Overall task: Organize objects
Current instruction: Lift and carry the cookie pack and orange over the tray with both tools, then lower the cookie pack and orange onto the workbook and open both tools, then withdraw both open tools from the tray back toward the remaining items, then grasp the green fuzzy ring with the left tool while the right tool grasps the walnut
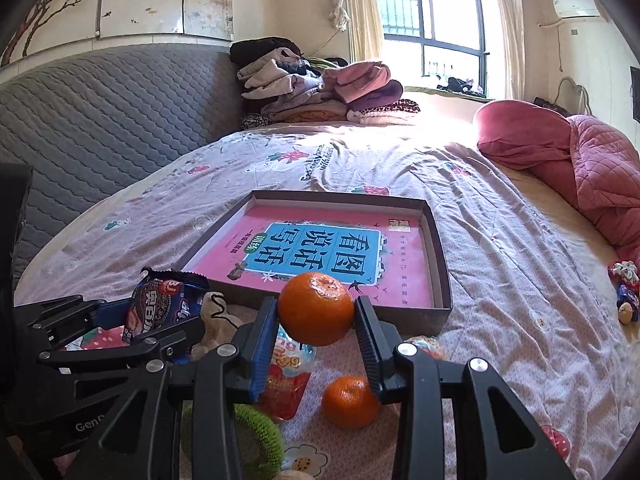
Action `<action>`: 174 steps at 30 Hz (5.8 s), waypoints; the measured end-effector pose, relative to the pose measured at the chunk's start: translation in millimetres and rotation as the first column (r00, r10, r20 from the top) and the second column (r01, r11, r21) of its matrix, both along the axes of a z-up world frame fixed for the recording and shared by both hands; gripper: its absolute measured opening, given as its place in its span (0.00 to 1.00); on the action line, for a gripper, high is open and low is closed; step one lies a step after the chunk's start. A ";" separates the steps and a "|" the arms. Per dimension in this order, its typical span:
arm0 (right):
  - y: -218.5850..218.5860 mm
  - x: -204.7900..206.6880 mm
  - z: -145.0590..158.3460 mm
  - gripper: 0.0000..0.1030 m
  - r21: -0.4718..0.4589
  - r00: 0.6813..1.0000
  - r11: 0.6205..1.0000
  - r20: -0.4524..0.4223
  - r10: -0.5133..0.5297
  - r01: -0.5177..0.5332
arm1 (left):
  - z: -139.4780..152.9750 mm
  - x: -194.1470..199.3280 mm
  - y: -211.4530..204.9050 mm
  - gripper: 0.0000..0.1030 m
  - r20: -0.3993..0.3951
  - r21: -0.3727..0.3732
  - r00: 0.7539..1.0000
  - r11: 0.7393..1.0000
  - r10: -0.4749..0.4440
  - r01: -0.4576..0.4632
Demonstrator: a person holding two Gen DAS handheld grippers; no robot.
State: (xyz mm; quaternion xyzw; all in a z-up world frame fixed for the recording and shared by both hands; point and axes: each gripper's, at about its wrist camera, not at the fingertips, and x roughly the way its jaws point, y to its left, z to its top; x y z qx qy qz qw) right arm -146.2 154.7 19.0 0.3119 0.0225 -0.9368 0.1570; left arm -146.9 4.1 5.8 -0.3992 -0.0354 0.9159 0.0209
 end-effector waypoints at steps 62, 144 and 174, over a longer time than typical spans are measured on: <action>-8.4 -130.1 -51.4 0.38 0.207 0.968 0.978 0.248 -0.034 -0.019 | -42.9 -142.4 5.7 0.53 0.195 -0.038 0.981 0.999 0.010 -0.002; 29.9 78.2 15.1 0.46 0.077 0.999 0.997 0.049 -0.004 0.000 | 6.5 64.7 3.5 0.67 0.052 -0.061 0.998 0.997 -0.045 0.048; 18.1 90.9 -27.9 0.47 0.114 0.980 0.989 0.182 0.078 -0.099 | -24.9 70.8 16.9 0.67 0.149 -0.042 0.985 0.995 -0.088 0.096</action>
